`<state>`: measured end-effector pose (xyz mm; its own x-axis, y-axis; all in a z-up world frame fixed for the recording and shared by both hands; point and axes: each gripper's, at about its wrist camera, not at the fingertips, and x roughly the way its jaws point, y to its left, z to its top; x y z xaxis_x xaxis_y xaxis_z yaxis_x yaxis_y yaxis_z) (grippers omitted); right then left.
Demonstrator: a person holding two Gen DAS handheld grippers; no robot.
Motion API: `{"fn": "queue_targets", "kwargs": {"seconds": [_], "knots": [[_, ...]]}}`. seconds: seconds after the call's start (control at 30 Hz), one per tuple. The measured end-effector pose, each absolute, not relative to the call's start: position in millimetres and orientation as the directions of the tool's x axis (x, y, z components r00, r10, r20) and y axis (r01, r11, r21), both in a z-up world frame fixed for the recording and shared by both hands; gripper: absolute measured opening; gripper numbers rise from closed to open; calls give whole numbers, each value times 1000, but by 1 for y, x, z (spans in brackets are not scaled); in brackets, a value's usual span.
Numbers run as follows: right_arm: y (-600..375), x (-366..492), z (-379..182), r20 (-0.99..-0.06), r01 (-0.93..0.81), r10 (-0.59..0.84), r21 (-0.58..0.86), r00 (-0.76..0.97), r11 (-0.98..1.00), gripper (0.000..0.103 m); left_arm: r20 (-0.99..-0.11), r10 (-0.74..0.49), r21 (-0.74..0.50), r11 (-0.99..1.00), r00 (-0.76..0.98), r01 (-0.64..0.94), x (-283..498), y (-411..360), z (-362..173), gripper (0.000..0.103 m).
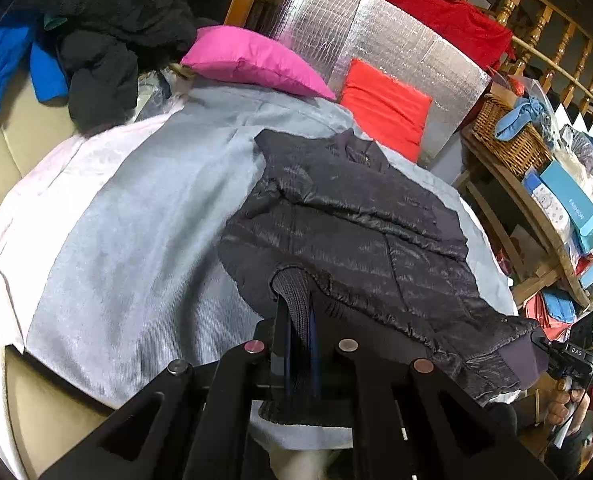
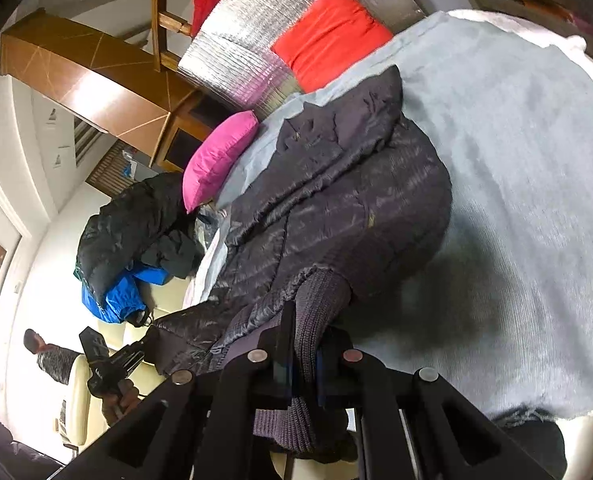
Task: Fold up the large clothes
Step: 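Lift the hem with both tools and fold it over toward the collar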
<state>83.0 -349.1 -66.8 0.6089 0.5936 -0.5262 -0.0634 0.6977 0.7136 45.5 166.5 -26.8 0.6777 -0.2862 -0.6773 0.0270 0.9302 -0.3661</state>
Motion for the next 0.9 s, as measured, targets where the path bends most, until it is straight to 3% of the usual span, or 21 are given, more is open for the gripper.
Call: {"fn": "queue_targets", "kwargs": {"seconds": [0.9], "knots": [[-355,155,-15,-427,-124,561,708,710,695,8,-577,-279,-376,925,768,53,117,160,24,8]]}}
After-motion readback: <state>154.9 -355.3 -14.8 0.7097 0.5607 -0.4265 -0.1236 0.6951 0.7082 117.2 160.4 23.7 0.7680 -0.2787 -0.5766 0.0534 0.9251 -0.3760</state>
